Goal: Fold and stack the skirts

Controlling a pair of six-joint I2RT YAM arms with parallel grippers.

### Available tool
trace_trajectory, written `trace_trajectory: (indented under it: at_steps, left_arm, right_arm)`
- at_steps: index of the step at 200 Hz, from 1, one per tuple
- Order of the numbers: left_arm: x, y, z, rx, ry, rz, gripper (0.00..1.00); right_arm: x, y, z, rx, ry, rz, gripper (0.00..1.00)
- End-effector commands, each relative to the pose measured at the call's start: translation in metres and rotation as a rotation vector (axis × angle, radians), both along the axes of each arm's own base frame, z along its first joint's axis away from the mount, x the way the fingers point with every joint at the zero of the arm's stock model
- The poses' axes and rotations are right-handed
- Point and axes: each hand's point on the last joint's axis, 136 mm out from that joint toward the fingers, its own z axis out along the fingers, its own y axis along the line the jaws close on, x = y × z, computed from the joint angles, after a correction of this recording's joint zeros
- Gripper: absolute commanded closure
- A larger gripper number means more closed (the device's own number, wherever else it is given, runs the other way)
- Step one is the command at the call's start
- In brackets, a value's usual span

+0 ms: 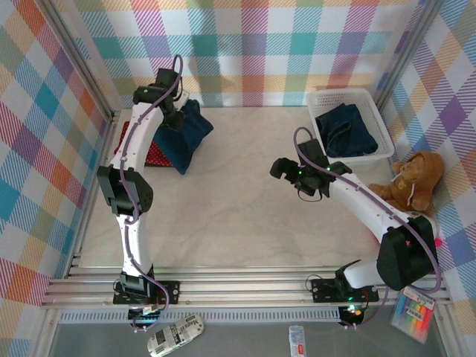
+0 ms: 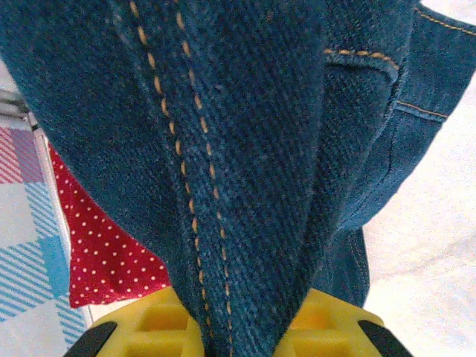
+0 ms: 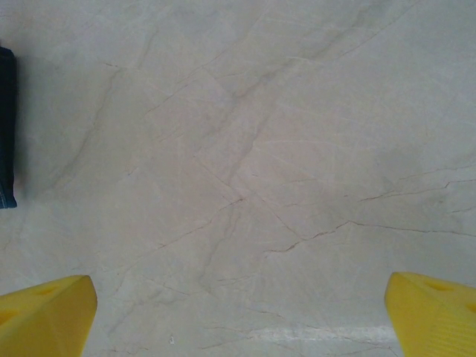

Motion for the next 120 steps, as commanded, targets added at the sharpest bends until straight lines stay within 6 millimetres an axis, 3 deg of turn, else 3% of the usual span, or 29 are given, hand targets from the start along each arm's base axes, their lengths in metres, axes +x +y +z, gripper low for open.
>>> trace_trajectory:
  at_steps: [1,32,74,99,109,120]
  left_arm:
    - [0.000,0.002,0.036,-0.056,-0.079,-0.017,1.00]
    - [0.005,0.031,0.037,-0.178,-0.078,0.035,1.00]
    - [0.017,0.091,-0.014,-0.248,0.017,0.116,1.00]
    - [0.025,0.138,-0.041,-0.252,0.015,0.212,1.00]
    - [0.028,0.148,-0.051,-0.277,0.024,0.234,0.86]
    - [0.029,0.153,-0.065,-0.269,0.049,0.252,0.34]
  right_arm:
    - [-0.003,0.000,-0.004,0.008,0.032,-0.008,0.01]
    - [-0.005,-0.001,-0.005,0.007,0.034,-0.005,0.01]
    - [-0.009,-0.005,-0.005,-0.006,0.043,-0.009,0.01]
    - [-0.014,-0.010,-0.003,-0.023,0.046,-0.022,0.01]
    - [-0.017,-0.014,-0.002,-0.031,0.045,-0.030,0.01]
    - [-0.018,-0.017,0.000,-0.042,0.034,-0.033,0.01]
